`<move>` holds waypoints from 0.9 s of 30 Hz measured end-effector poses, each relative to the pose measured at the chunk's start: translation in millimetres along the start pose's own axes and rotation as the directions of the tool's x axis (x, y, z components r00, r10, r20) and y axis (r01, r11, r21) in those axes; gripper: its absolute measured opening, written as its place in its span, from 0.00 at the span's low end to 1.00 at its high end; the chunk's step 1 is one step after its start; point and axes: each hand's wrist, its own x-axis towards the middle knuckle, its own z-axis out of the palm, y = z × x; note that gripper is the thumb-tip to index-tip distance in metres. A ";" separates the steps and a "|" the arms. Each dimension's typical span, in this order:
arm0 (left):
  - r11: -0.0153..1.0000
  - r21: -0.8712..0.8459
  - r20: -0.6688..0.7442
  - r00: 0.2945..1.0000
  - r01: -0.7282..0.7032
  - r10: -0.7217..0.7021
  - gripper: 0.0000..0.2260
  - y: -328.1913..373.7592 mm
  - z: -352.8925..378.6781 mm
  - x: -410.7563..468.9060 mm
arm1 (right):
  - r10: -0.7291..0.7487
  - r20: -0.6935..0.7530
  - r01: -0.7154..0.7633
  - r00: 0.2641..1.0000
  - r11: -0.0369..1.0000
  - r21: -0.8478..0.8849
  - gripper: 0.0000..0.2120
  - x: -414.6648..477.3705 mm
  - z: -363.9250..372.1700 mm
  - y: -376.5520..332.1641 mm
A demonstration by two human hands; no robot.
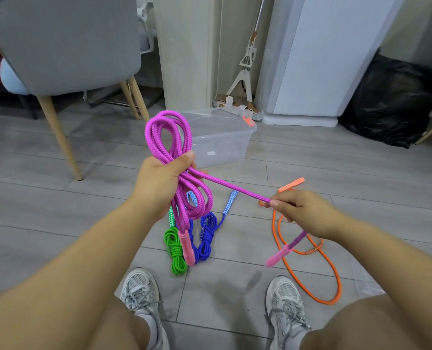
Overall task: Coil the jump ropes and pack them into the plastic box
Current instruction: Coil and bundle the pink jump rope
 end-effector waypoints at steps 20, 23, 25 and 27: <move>0.991 0.135 0.115 0.993 -0.001 -0.014 0.05 -13.8 18.2 -1.5 | -0.198 -0.030 0.196 0.980 0.980 -0.038 0.05 4.9 14.8 -64.5; 0.979 0.204 0.151 0.989 -0.025 -0.006 0.06 -17.1 19.8 -3.2 | -0.217 -0.032 0.218 0.976 0.974 0.052 0.06 9.2 16.5 -77.1; 0.967 0.253 0.172 0.985 -0.045 0.001 0.08 -18.3 20.5 -5.7 | -0.209 -0.030 0.210 0.978 0.975 0.067 0.09 12.3 19.2 -82.1; 0.952 0.300 0.182 0.983 -0.061 0.006 0.10 -19.7 20.2 -6.3 | -0.206 -0.023 0.207 0.978 0.975 0.083 0.11 15.7 22.9 -85.1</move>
